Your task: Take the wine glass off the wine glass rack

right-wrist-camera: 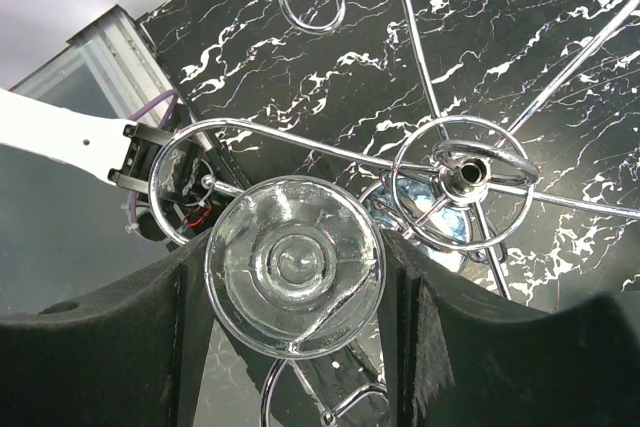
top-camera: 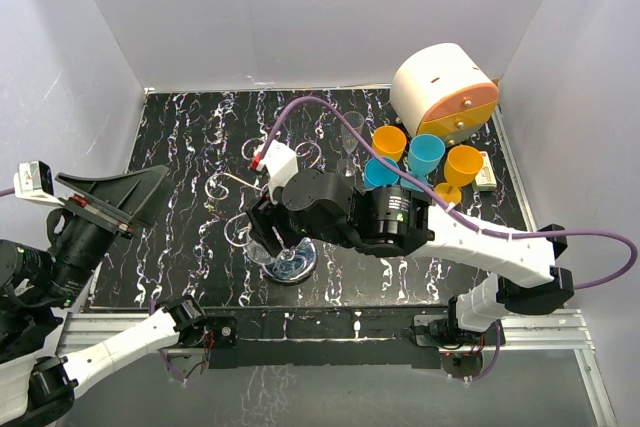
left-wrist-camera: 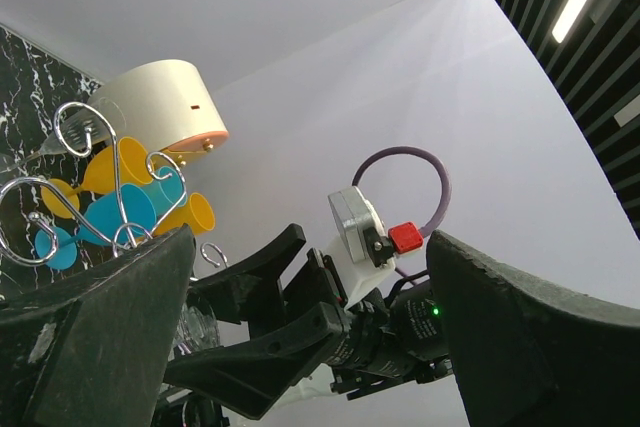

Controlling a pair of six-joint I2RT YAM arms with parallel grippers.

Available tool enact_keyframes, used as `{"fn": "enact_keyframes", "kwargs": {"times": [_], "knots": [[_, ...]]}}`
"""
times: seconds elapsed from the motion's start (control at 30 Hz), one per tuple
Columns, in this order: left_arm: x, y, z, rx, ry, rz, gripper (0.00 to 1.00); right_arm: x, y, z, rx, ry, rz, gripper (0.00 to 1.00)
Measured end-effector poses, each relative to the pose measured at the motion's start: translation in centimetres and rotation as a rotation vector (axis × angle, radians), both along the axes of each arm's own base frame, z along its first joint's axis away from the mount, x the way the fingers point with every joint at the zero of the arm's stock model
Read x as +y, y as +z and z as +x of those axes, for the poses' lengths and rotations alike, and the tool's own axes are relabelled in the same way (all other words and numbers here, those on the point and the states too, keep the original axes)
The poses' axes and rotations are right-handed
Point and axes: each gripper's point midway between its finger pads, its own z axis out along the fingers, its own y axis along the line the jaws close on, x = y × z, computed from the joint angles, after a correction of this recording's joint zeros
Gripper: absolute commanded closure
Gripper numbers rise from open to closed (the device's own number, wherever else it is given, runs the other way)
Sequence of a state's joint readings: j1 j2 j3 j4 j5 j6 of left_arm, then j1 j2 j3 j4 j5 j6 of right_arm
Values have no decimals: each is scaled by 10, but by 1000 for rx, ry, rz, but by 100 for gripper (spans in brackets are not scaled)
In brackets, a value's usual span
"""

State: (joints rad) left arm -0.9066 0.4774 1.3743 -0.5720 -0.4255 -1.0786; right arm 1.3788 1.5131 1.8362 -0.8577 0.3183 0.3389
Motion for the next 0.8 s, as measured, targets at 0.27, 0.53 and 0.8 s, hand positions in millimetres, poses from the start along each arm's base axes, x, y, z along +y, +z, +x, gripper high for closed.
{"fn": "enact_keyframes", "kwargs": {"times": [0.27,0.53,0.8], "knots": [[-2,0,2,2,-1,3,1,-6,0,-9,-14,73,-12,100],[-6,0,3,4,-7,8,1,-3,-1,-19,-20,157,-25,100],[-7,0,3,4,-11,8,1,0,-3,-28,-13,238,-27,100]]}}
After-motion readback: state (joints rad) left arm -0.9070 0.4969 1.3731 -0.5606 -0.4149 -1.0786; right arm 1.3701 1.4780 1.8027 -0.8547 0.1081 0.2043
